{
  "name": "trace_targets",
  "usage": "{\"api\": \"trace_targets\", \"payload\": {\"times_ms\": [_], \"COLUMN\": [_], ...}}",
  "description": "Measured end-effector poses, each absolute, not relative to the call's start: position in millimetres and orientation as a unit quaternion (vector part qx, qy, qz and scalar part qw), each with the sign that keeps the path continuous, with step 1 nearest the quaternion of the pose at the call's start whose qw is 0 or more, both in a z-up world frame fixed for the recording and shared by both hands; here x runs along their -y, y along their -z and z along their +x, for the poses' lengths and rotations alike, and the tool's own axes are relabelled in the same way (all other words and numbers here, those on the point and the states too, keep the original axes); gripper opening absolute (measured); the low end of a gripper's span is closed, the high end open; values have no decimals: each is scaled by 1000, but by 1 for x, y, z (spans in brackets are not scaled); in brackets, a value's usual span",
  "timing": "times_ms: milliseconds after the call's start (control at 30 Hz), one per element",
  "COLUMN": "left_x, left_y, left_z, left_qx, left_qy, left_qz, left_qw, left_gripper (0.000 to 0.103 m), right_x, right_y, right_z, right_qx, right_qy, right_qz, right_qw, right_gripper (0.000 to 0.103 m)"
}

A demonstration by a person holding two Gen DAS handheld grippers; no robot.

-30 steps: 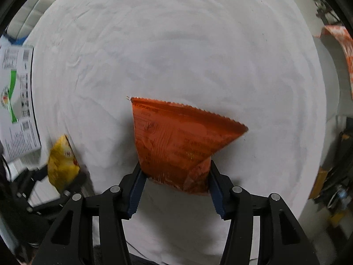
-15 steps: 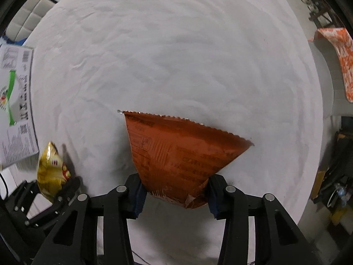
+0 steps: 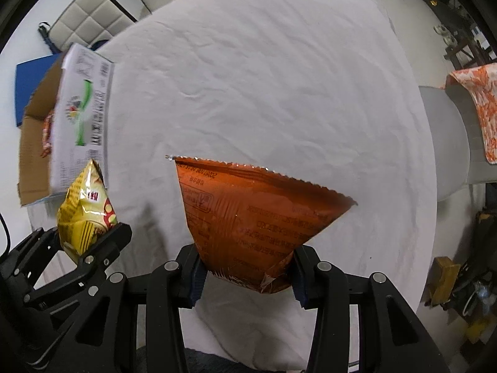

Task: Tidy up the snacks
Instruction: 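Carry both chip bags into the box and release them in the empty row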

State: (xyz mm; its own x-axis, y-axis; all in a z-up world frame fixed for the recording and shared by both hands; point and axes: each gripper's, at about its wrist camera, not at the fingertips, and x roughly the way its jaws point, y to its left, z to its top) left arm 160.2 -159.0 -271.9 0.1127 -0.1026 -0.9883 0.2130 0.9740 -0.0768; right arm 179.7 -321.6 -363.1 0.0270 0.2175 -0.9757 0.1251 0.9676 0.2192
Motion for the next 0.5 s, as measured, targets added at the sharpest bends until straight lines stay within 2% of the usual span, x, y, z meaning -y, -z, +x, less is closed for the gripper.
{"api": "trace_targets", "payload": {"times_ms": [133, 267, 500], "left_x": [140, 122, 55], "left_y": [233, 216, 185], "left_z": [165, 173, 185], "left_qx": [-638, -618, -584], "left_qy": [111, 111, 96], "left_qz": [26, 10, -18], "left_qw": [762, 778, 806], "left_gripper": [45, 45, 45], "right_x": [317, 311, 238], "right_y": [327, 282, 229], "right_z": [172, 168, 182], "right_qx": [-680, -661, -641], "right_qy": [-43, -57, -115], "right_qz": [118, 116, 114], "right_qw": [723, 739, 750], "right_gripper": [47, 47, 47]}}
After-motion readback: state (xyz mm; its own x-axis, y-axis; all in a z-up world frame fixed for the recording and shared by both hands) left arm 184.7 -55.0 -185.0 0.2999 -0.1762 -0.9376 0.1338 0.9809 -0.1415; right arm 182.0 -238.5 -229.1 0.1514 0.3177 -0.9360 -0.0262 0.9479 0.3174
